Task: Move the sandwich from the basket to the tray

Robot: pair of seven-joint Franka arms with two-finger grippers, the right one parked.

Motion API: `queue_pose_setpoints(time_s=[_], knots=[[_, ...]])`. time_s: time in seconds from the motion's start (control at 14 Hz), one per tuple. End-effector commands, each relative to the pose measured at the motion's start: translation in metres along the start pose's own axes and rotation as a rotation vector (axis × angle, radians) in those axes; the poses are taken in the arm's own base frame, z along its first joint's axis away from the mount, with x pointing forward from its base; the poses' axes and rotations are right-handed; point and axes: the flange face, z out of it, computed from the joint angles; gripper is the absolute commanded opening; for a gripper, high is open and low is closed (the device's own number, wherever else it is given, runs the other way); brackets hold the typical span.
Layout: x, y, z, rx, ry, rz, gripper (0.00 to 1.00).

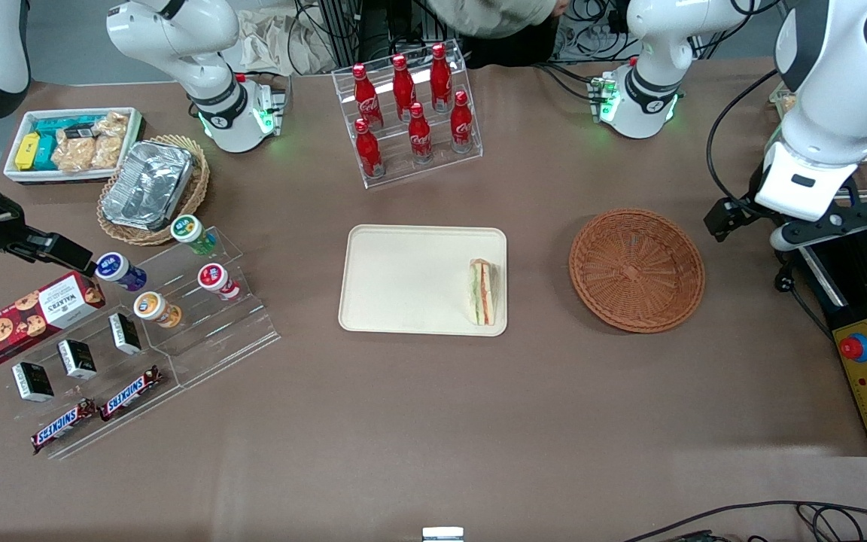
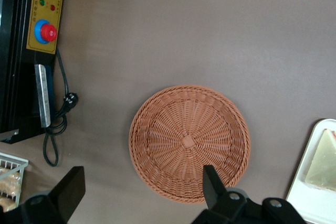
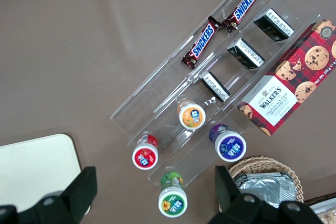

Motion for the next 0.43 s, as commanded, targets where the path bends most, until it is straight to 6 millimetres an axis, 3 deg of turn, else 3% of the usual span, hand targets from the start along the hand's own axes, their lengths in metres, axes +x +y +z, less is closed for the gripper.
queue_pose_setpoints(time_s=[0.0, 0.21, 0.36], knots=[[-0.002, -0.008, -0.024, 0.012, 0.003, -0.024, 0.99], [0.003, -0.051, -0.056, -0.017, -0.051, -0.073, 0.99], [0.009, -0.088, -0.056, -0.118, -0.089, -0.046, 0.99]])
